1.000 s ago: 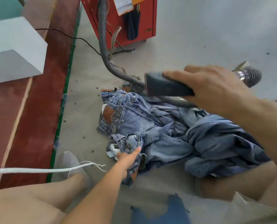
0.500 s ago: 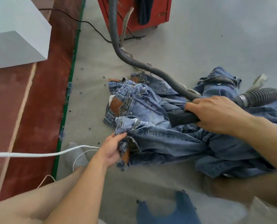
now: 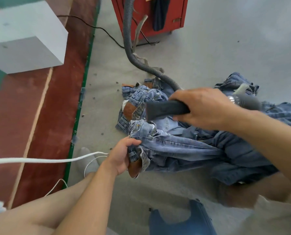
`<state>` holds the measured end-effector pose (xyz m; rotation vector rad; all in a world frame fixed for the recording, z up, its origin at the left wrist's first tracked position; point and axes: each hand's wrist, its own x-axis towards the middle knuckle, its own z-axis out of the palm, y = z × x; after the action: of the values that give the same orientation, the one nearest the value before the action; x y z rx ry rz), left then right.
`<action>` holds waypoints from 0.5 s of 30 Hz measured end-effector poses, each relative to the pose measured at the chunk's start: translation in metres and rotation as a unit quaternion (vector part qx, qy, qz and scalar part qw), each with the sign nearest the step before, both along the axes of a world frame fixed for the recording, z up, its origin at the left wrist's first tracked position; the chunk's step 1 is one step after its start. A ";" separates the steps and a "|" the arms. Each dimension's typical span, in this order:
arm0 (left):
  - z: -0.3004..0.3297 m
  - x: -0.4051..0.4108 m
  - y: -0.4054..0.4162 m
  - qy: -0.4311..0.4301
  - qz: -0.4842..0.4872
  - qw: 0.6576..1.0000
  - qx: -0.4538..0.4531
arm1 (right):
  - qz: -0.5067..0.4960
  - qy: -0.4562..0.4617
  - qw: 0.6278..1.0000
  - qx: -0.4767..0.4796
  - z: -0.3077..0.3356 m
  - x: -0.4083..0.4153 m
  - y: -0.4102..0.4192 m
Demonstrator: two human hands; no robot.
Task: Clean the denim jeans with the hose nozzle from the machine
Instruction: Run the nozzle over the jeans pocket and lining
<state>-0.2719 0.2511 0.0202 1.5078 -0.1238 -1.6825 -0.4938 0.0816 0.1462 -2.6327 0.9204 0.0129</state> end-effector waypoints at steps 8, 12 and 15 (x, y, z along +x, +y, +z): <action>0.012 0.006 -0.011 -0.076 0.122 0.986 -0.089 | -0.175 0.002 0.984 -0.020 0.008 -0.051 -0.030; 0.025 -0.005 -0.034 -0.177 0.155 0.972 0.001 | -0.172 -0.032 0.984 -0.022 0.026 -0.055 -0.033; 0.035 -0.024 -0.068 -0.184 0.211 0.959 0.042 | -0.176 -0.060 0.981 -0.056 0.058 -0.055 -0.054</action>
<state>-0.2962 0.1827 0.0550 1.7540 0.0707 -1.0733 -0.5484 0.0271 0.2041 -2.4974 1.3636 -0.2905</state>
